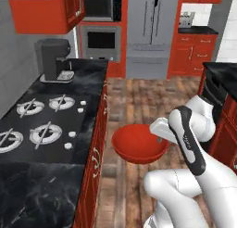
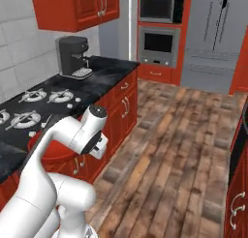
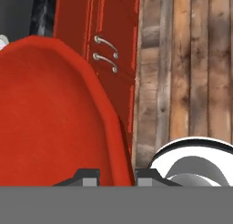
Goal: Pick the cup and bowl from the counter and place them on the counter next to the sink.
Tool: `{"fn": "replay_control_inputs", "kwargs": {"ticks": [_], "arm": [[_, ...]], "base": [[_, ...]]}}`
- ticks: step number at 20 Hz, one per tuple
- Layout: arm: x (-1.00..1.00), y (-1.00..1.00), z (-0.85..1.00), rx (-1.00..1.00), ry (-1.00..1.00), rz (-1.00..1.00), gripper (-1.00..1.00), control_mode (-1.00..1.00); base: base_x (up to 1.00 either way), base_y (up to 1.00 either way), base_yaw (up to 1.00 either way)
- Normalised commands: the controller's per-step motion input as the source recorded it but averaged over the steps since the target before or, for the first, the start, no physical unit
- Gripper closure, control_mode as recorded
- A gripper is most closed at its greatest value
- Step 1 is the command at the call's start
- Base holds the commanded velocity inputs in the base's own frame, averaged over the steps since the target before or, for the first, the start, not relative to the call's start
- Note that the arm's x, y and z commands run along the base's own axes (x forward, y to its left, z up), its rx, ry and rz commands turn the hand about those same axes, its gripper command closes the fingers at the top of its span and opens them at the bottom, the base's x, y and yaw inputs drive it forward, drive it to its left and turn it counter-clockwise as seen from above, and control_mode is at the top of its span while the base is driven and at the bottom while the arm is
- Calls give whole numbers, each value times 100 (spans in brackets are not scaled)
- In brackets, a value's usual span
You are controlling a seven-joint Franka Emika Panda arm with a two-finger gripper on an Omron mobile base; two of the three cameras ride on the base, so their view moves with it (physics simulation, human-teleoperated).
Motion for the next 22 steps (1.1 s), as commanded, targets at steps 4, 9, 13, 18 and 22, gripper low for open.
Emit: {"fn": "replay_control_inputs", "kwargs": {"ticks": [4,9,13,18,22], "arm": [[0,0,0,0,0,0,100,100],[0,0,0,0,0,0,100,100],[0,0,0,0,0,0,100,100],[0,0,0,0,0,0,100,100],[0,0,0,0,0,0,100,100]], "base": [[47,29,-84],[51,24,-82],[49,29,-83],[50,34,-83],[51,36,-83]]}}
